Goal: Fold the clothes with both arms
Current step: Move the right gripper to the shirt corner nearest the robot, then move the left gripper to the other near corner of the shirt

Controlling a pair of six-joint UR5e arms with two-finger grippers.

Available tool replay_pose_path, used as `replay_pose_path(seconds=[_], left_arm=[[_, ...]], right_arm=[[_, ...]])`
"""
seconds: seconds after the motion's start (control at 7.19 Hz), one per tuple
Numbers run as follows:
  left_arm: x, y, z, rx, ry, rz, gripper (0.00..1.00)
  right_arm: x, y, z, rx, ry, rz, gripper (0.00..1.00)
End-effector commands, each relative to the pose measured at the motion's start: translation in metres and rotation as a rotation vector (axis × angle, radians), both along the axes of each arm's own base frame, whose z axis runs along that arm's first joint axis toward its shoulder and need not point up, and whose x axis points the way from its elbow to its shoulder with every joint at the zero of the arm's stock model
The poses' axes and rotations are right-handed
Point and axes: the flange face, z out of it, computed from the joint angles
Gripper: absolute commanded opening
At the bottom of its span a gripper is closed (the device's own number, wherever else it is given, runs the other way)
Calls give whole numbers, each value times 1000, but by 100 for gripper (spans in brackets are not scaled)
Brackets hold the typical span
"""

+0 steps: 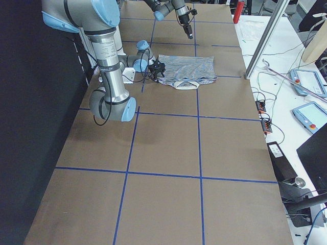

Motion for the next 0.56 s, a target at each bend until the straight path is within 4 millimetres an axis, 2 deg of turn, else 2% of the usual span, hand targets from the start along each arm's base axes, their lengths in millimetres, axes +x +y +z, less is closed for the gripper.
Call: replay_pose_path(seconds=[0.0, 0.14, 0.42], left_arm=[[0, 0, 0, 0, 0, 0, 57], [0, 0, -1, 1, 1, 0, 57], [-4, 5, -4, -8, 16, -6, 57]], right_arm=[[-2, 4, 1, 0, 3, -7, 0], [-3, 5, 3, -1, 4, -8, 0], [4, 6, -9, 4, -21, -9, 0]])
